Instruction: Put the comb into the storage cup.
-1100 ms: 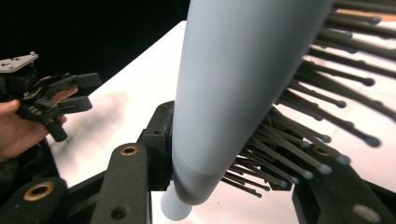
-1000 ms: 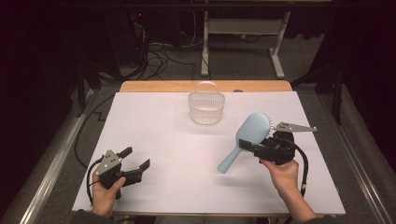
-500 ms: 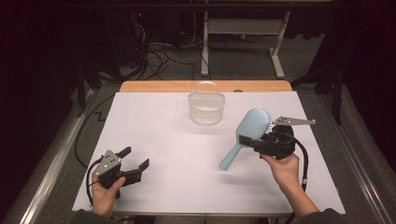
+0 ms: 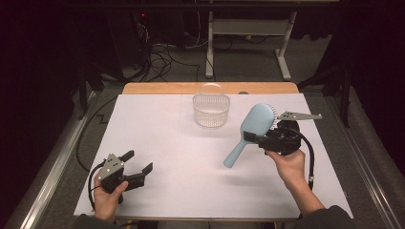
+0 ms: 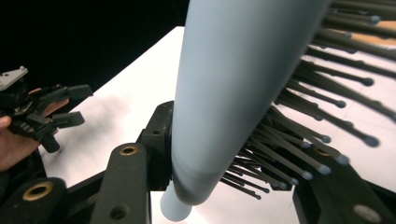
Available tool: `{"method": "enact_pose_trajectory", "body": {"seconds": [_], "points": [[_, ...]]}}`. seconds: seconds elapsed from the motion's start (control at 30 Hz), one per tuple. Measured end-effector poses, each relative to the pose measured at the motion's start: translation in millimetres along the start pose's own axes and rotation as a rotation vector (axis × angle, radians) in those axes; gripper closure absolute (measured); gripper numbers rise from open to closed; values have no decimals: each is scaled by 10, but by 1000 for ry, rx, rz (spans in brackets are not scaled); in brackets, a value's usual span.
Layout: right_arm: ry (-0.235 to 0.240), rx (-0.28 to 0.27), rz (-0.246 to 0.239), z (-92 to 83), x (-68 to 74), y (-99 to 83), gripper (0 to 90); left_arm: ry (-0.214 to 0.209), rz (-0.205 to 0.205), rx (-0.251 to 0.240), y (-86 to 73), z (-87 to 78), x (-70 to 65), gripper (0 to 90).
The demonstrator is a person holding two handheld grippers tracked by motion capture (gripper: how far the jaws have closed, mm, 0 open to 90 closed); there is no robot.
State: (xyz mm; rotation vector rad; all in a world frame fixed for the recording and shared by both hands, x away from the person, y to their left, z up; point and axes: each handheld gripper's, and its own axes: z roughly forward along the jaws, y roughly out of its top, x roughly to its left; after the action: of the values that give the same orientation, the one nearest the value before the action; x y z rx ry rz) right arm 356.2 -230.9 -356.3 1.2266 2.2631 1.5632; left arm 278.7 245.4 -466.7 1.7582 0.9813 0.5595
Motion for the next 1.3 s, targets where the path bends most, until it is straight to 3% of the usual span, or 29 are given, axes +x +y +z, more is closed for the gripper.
{"method": "enact_pose_trajectory", "body": {"seconds": [0.23,0.73,1.3], "points": [[-18,-23,27,8,-60,121,546,-1,4,2,-3,-5,-4,158],[-88,-12,9,51,-75,347,544,2,8,4,-1,-2,-6,160],[-88,-36,11,55,-120,516,538,-3,18,12,5,-5,-13,159]]}}
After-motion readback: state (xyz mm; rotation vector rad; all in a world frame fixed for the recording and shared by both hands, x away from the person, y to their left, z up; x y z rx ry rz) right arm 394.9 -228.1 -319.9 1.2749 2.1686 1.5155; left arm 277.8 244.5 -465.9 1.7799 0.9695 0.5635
